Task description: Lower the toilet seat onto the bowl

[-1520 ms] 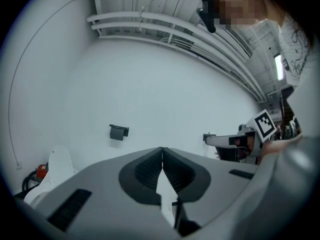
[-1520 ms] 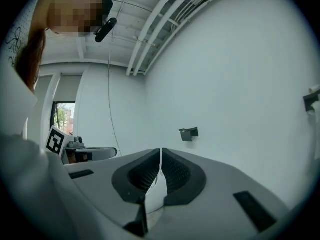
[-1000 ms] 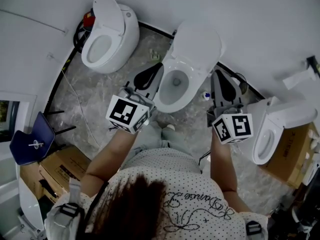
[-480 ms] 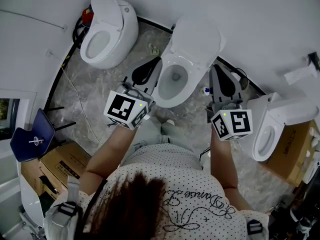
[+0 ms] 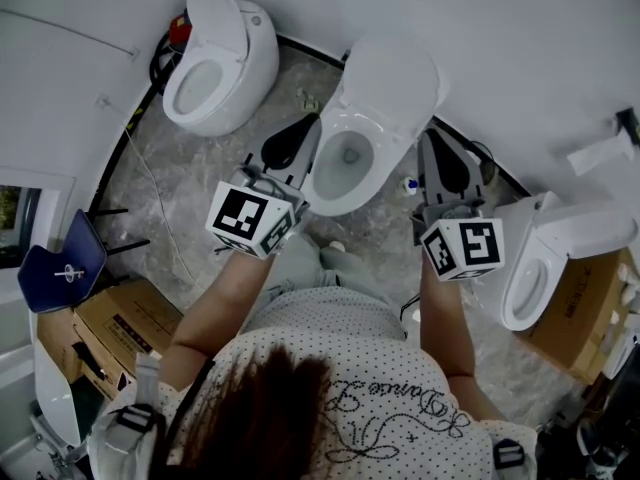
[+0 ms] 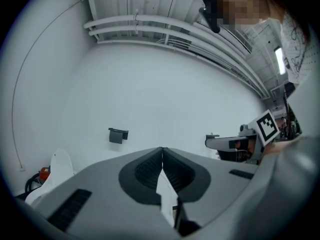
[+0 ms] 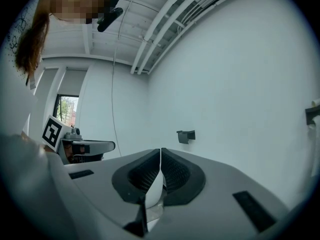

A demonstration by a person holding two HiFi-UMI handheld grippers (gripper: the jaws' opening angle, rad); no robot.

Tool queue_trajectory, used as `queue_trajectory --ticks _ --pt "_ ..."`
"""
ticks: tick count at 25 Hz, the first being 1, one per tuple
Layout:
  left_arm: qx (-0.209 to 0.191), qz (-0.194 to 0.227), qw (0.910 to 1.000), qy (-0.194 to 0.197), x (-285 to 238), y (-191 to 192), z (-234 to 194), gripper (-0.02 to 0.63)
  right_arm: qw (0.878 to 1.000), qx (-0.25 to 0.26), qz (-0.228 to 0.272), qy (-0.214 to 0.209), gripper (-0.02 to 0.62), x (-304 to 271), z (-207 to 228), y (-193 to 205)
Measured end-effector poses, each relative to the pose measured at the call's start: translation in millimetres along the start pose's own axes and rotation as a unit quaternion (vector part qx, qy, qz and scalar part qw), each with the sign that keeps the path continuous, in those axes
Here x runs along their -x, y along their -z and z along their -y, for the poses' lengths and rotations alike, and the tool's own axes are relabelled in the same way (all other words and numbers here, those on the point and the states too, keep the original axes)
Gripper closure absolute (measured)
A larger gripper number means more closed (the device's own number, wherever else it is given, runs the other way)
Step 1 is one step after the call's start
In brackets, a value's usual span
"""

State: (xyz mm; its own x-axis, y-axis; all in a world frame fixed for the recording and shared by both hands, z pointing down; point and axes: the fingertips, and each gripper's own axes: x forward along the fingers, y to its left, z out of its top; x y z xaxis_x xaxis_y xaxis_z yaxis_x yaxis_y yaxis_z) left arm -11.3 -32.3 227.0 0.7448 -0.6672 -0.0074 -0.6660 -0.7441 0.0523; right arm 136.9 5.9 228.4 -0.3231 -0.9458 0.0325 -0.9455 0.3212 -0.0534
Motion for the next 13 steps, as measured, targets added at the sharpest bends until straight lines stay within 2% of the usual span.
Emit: queue_trajectory --ticks 7,13 --pt "0.003 0.001 0.9999 -0.013 3.6 2.6 0.0 0.601 1.000 0.003 0.002 -0.007 0.577 -0.4 1.0 -0.7" --pt "-0.001 0.000 0.9999 -0.011 3.1 -1.8 19.6 0.601 1.000 0.002 0.003 -0.009 0.577 15.0 7.1 -3.7"
